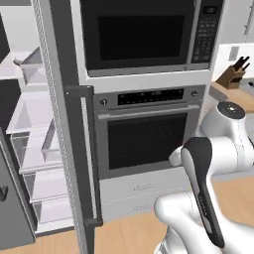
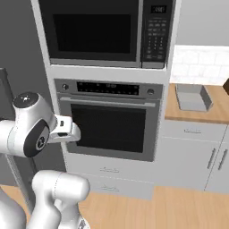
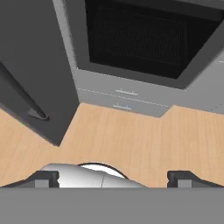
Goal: Place one sweet potato and one fish in each tupperware on the nearby counter, to pack two identical lunches.
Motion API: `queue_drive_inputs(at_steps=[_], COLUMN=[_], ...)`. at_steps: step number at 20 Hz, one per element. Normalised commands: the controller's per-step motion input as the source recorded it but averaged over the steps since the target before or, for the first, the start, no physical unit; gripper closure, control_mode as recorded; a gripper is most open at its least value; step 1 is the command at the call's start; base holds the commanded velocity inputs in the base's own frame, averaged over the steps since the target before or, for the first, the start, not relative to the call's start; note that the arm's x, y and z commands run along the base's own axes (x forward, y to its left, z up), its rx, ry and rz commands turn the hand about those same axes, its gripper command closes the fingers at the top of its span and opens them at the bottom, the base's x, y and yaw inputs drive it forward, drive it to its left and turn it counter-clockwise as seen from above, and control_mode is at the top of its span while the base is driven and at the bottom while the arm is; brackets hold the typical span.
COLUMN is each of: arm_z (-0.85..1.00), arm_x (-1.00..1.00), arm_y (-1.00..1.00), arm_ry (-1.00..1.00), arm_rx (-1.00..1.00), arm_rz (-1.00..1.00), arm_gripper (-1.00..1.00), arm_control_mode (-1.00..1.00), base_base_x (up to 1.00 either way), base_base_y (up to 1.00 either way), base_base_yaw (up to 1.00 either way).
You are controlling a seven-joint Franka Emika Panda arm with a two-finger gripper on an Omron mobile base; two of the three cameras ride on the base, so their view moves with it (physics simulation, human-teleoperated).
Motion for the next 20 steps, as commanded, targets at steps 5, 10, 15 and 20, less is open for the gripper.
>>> queue_drive_inputs(at_steps=[5,10,15,20], arm_z=[0.0,0.0,0.0,0.0], arm_x=[0.0,0.0,0.0,0.0], arm_y=[0.0,0.0,0.0,0.0], arm_ry=[0.0,0.0,0.0,0.0], arm_rx=[0.0,0.0,0.0,0.0], arm_rz=[0.0,0.0,0.0,0.0], arm_gripper=[-1.0,-1.0,-1.0,-1.0], arm_control_mode=[1.0,1.0,1.0,1.0], base_base_x=[-0.54,-0.21,0.0,0.0], base_base_y=[0.87,1.0,1.0,1.0], base_base_yaw=[0.07,0.05,0.01,0.0])
